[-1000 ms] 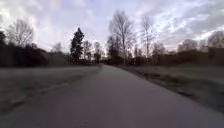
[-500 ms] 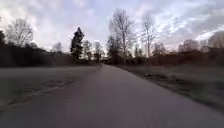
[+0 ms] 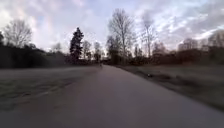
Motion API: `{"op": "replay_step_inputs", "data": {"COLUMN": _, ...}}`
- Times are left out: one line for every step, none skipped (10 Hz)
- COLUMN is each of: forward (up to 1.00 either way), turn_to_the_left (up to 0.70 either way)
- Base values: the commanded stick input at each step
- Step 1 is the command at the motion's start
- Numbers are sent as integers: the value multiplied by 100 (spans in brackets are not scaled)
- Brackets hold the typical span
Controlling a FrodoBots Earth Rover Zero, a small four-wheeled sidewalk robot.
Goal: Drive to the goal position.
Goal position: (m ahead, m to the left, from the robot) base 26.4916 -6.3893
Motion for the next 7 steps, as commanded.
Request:
{"op": "replay_step_inputs", "data": {"forward": 100, "turn_to_the_left": 1}}
{"op": "replay_step_inputs", "data": {"forward": 100, "turn_to_the_left": 1}}
{"op": "replay_step_inputs", "data": {"forward": 100, "turn_to_the_left": 15}}
{"op": "replay_step_inputs", "data": {"forward": 100, "turn_to_the_left": 20}}
{"op": "replay_step_inputs", "data": {"forward": 100, "turn_to_the_left": 6}}
{"op": "replay_step_inputs", "data": {"forward": 100, "turn_to_the_left": 1}}
{"op": "replay_step_inputs", "data": {"forward": 100, "turn_to_the_left": 1}}
